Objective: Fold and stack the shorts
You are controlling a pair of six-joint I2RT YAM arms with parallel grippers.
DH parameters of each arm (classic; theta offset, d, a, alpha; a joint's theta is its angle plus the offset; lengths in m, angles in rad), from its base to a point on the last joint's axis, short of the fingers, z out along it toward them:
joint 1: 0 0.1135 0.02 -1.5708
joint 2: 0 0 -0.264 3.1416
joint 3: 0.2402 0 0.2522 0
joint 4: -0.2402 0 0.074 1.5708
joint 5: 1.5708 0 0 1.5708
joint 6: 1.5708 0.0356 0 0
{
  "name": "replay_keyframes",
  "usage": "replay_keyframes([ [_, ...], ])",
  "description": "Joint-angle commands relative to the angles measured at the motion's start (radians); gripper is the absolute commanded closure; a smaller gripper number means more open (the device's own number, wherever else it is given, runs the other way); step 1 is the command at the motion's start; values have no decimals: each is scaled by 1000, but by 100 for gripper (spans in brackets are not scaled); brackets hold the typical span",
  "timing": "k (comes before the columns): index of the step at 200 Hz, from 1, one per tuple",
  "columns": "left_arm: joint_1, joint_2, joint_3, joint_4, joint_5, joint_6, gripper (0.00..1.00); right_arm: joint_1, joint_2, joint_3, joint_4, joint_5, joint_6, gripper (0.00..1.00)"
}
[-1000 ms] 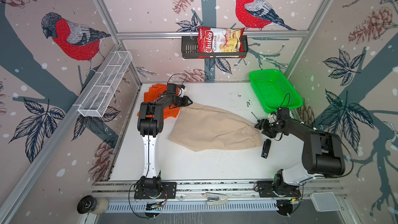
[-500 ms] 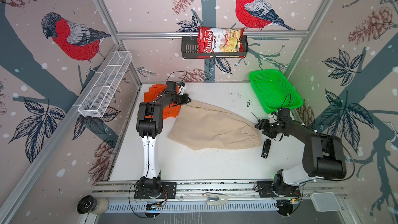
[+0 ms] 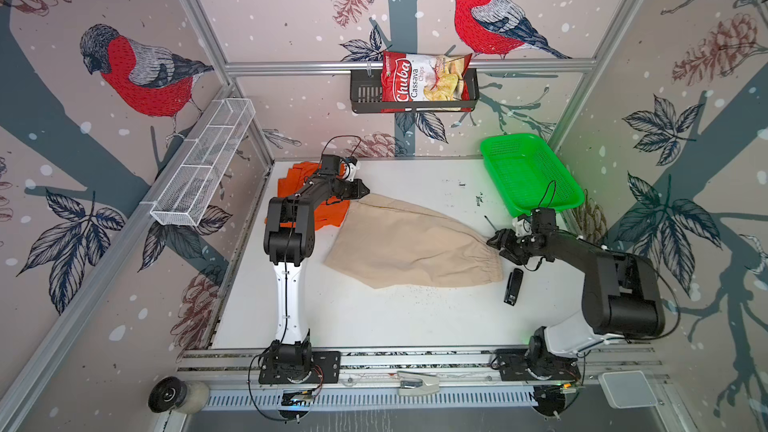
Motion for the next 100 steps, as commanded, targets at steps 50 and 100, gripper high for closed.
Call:
replay_keyframes([
  [50,0,18,36,-52,-19,42,81,9,28,-3,9,2,3,40],
  [100,0,-24,22,-85,-29,55,100,9,12,-6,2,13,2,66],
])
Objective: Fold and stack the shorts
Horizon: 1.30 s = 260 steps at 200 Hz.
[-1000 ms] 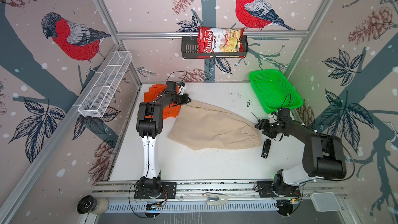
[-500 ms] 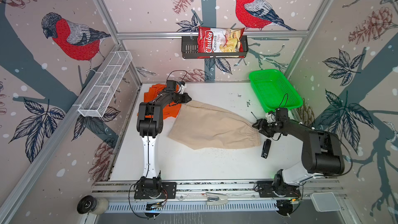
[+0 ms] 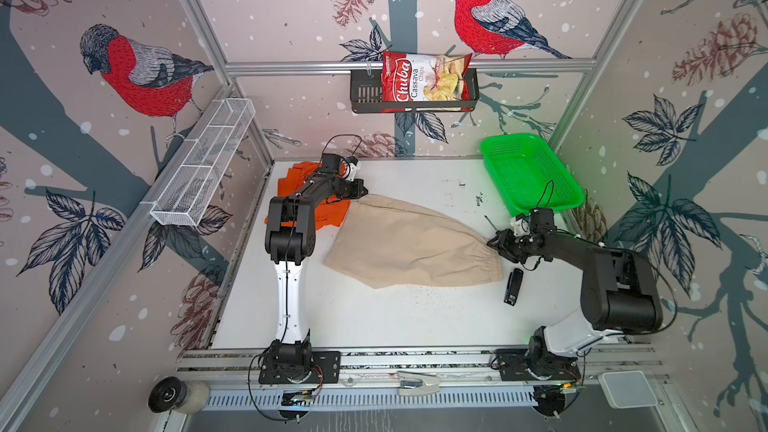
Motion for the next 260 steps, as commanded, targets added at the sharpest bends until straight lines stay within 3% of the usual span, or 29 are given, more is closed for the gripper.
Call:
replay_keyframes([
  [1,0,-41,-13,-28,-10,18,100,2,-12,-4,-25,20,1,66],
  [51,3,-167,-86,-44,-34,-4,100,2,-85,-2,-42,19,-2,82],
  [132,25,-361,-264,-52,-88,-22,100,3,-148,1,-82,-14,-25,88],
  [158,29,-341,-279,-30,-142,-30,100,5,-149,-4,-69,-19,-15,87],
  [192,31,-218,-189,-28,-140,-43,100,22,-134,17,-65,1,-3,81],
  [223,31,-141,-104,-17,-162,-68,67,60,-137,63,-95,69,2,62],
  [242,33,-143,-83,-28,-177,-74,54,88,-147,92,-114,110,11,51],
  [260,36,-180,-129,-21,-177,-66,46,123,-152,110,-117,144,18,48],
])
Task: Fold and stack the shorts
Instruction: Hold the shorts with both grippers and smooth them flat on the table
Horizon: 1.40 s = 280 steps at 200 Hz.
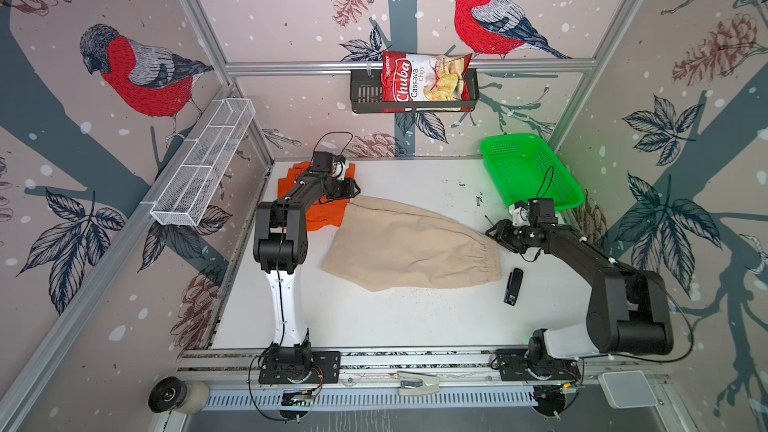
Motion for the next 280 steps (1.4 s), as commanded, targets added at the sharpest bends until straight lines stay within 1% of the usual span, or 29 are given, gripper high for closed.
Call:
replay_keyframes([
  [1,7,-37,-33,15,-17,0,46,34,-11,23,-20,66,19,47],
  [28,16,-101,-145,22,-23,33,45,60,-2,24,-5,68,25,47],
  [46,19,-108,-181,9,-25,61,45,62,10,19,-1,64,24,46],
  [80,19,-66,-172,12,1,81,45,63,16,6,5,61,21,46],
  [106,19,-28,-148,25,3,70,48,61,12,-3,8,56,20,46],
  [144,19,-6,-137,44,-5,66,48,56,5,-10,9,52,19,46],
  [151,19,-3,-135,46,-2,66,50,54,5,-12,10,50,21,46],
  [165,19,-1,-130,50,15,63,58,51,6,-19,17,46,22,46],
  [185,19,-10,-135,70,32,58,78,43,14,-36,26,42,27,46],
  [194,19,-17,-136,73,37,56,89,37,24,-43,24,46,29,46],
  [209,19,-32,-139,79,43,59,100,36,49,-48,14,61,30,47],
  [261,18,-106,-142,53,60,71,100,43,138,-73,25,88,22,47],
  [280,18,-135,-143,60,76,76,100,52,170,-74,16,124,22,48],
])
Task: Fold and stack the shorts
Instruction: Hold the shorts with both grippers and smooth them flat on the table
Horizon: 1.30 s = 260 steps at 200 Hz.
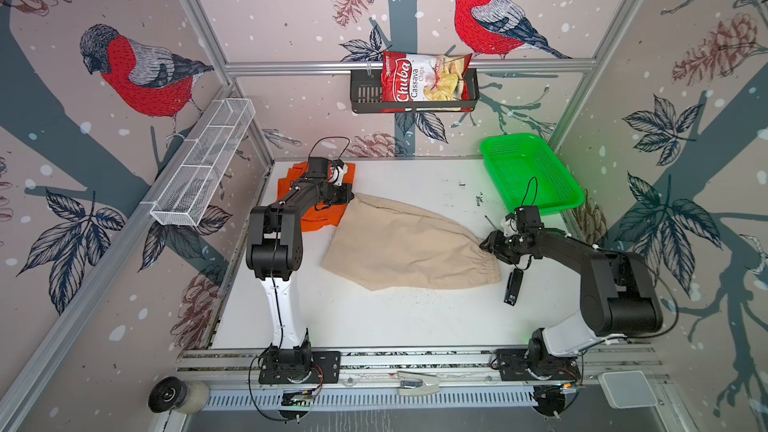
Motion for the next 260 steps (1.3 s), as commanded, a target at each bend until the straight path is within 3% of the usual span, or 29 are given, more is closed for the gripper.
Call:
replay_keyframes([
  [1,2,-36,-1,12,32,21,100,10,38,-9,-39,78,-3,47],
  [70,-15,22,98,63,77,9,100,17,51,-14,-70,156,-3,48],
  [105,-18,95,167,72,23,-23,100,18,44,-13,-82,174,-4,48],
  [150,-20,255,333,-64,-84,-29,100,19,24,-5,-94,175,0,48],
  [164,-22,293,372,-104,-92,-22,87,25,6,10,-95,165,7,48],
  [182,-28,288,369,-105,-100,-20,62,45,-29,49,-114,162,14,46],
  [204,-30,231,349,-97,-109,-29,45,79,-73,123,-151,187,17,43],
  [225,-29,146,318,-95,-126,-36,37,131,-107,188,-145,205,22,41],
  [260,-30,-40,186,-93,-109,-72,38,258,-81,314,-80,211,34,41],
])
